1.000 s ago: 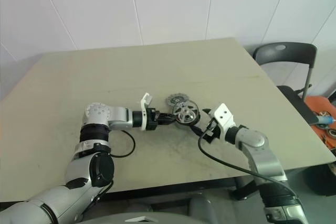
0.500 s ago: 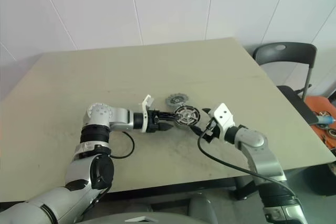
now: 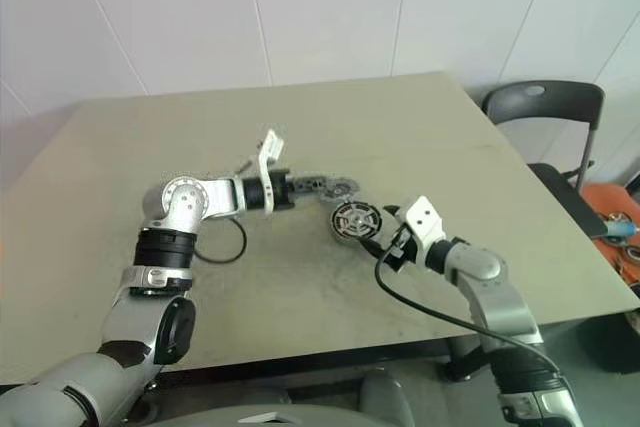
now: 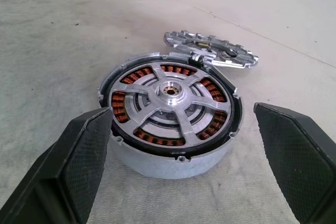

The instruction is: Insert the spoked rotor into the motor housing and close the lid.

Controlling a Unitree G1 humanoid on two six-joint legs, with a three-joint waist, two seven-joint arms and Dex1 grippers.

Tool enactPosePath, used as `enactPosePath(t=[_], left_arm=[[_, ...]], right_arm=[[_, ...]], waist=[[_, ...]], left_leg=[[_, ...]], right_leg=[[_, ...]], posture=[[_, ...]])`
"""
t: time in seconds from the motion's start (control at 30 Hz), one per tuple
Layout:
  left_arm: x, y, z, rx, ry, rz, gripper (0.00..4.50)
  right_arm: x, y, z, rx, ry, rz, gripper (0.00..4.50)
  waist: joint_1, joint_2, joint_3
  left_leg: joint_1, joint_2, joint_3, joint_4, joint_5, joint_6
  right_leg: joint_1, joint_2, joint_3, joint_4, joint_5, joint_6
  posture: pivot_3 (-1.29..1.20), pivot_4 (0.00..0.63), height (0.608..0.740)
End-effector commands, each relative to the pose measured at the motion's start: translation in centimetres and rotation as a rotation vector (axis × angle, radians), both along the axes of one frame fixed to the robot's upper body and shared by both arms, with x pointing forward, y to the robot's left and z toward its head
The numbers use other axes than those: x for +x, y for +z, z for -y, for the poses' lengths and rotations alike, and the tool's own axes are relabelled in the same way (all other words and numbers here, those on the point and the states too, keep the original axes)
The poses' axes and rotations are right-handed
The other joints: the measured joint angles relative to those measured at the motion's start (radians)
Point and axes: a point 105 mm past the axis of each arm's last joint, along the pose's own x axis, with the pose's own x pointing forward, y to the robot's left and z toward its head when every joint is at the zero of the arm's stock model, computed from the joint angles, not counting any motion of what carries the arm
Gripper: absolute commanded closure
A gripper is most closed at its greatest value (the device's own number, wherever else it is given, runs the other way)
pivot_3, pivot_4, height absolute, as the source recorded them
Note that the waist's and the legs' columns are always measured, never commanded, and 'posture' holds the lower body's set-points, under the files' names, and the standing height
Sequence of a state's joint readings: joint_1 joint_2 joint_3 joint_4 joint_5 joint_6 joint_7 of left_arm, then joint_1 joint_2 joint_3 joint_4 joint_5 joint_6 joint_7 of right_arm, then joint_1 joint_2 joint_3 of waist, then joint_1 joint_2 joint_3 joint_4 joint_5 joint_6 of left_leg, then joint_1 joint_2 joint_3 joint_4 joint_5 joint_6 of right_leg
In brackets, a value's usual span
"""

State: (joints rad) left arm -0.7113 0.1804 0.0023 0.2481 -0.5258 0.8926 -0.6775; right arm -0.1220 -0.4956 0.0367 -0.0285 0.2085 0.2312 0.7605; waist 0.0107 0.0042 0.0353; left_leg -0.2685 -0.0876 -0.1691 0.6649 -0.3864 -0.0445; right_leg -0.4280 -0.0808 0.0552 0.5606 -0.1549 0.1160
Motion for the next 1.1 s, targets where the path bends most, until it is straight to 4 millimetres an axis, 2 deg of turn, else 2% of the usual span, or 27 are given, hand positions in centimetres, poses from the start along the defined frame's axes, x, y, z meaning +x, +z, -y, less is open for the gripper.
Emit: enactPosePath(t=[0.03, 0.13, 0.27, 0.43, 0.5, 0.63, 0.77, 0.9, 1.03, 1.1], left_arm=[[-0.1, -0.4, 1.3, 0.071, -0.042, 0.235, 3.45], [-0.8, -1.7, 2.6, 0.140, -0.116, 0.364, 4.47], [-1.2, -2.2, 4.4, 0.131, -0.156, 0.430, 4.47], [-1.2, -3.2, 5.5, 0.184, -0.201, 0.498, 4.47], [-1.3, -3.5, 5.6, 0.192, -0.226, 0.486, 4.47], [-1.4, -6.4, 4.8, 0.354, -0.270, 0.454, 4.47], [-1.5, -7.9, 4.3, 0.421, -0.276, 0.413, 4.47], [-1.3, -7.0, 4.6, 0.356, -0.239, 0.424, 4.47], [-0.9, -3.6, 4.7, 0.154, -0.183, 0.453, 4.47], [-0.4, -1.8, 3.9, 0.062, -0.152, 0.466, 4.47]], right_arm=[[0.5, 1.2, -0.7, 0.014, 0.016, 0.053, 0.00], [0.6, 1.3, -0.9, 0.019, 0.017, 0.056, 0.00], [0.6, 1.2, -1.3, 0.026, 0.022, 0.056, 0.00], [0.6, 1.3, -1.7, 0.032, 0.027, 0.058, 0.00], [0.7, 1.3, -1.7, 0.033, 0.027, 0.059, 0.00], [0.7, 1.4, -1.7, 0.034, 0.026, 0.062, 0.00], [0.8, 1.4, -1.7, 0.034, 0.024, 0.064, 0.00], [0.9, 1.5, -1.7, 0.036, 0.024, 0.066, 0.00], [1.0, 2.0, -1.9, 0.075, 0.022, 0.068, 0.00], [1.0, 2.5, -2.2, 0.105, 0.033, 0.064, 0.00]], waist=[[0.002, 0.000, 0.000], [0.002, -0.001, 0.000], [0.003, -0.001, 0.000], [0.001, -0.001, 0.000], [0.001, -0.001, 0.000], [0.001, -0.001, 0.000], [0.002, -0.001, 0.000], [0.002, -0.001, 0.000], [0.002, -0.001, 0.000], [-0.001, 0.000, 0.000]], left_leg=[[0.000, 0.000, 0.000, 0.000, 0.000, 0.000], [0.000, 0.000, 0.000, 0.001, 0.000, 0.000], [-0.001, 0.000, 0.000, 0.001, 0.000, 0.001], [0.000, 0.000, 0.000, 0.001, -0.002, 0.005], [0.000, 0.000, 0.000, 0.001, -0.003, 0.005], [0.000, 0.000, 0.000, 0.001, -0.003, 0.006], [0.000, 0.000, 0.000, 0.001, -0.003, 0.006], [0.001, 0.000, 0.000, 0.001, -0.003, 0.006], [0.001, 0.000, 0.000, 0.001, -0.003, 0.006], [0.001, 0.000, 0.000, 0.001, -0.003, 0.006]], right_leg=[[0.000, 0.000, 0.000, 0.000, 0.000, 0.000], [0.000, 0.000, 0.000, -0.001, 0.000, 0.000], [0.001, 0.000, 0.000, -0.001, 0.000, 0.000], [0.001, 0.000, 0.000, -0.001, 0.000, 0.000], [0.001, 0.000, 0.000, -0.001, 0.000, 0.000], [0.002, 0.000, 0.000, -0.001, 0.000, 0.000], [0.002, 0.000, 0.000, -0.001, 0.000, 0.000], [0.002, 0.000, 0.000, -0.001, 0.000, 0.000], [0.002, 0.000, 0.000, 0.000, 0.000, 0.000], [0.002, 0.000, 0.000, 0.000, 0.000, 0.000]], posture=[[0.00, 0.000, 0.740], [0.00, 0.000, 0.740], [0.00, 0.000, 0.740], [0.00, 0.000, 0.740], [0.00, 0.000, 0.740], [0.00, 0.000, 0.740], [0.00, 0.000, 0.740], [0.00, 0.000, 0.740], [0.00, 0.000, 0.740], [0.00, 0.000, 0.740]])
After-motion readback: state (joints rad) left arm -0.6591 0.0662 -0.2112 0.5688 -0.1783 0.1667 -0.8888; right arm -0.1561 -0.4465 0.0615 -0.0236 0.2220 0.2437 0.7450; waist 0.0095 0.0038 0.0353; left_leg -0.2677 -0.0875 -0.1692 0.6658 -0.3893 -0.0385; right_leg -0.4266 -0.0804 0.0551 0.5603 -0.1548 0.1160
